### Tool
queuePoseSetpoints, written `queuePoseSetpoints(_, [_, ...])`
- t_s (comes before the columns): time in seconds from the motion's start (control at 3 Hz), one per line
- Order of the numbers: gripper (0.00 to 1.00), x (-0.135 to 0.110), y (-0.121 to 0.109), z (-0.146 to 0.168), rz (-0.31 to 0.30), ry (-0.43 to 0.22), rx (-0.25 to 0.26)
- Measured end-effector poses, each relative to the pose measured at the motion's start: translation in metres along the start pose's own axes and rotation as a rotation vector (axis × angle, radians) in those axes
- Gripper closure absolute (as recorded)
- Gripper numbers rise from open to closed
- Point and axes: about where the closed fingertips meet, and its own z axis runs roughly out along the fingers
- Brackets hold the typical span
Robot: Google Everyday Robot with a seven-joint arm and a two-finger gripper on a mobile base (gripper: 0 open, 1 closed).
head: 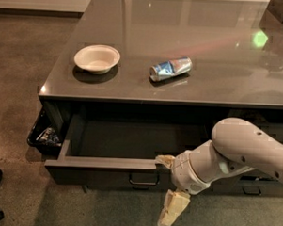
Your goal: Open top drawer
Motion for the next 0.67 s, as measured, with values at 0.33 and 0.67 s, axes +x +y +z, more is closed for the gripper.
queuePoseSetpoints(0.33, [0.00,-0.012,-0.018,-0.017,-0.045,0.025,0.032])
queuePoseSetpoints(0.67, [0.00,-0.011,-0.030,-0.008,-0.058,0.002,0.005])
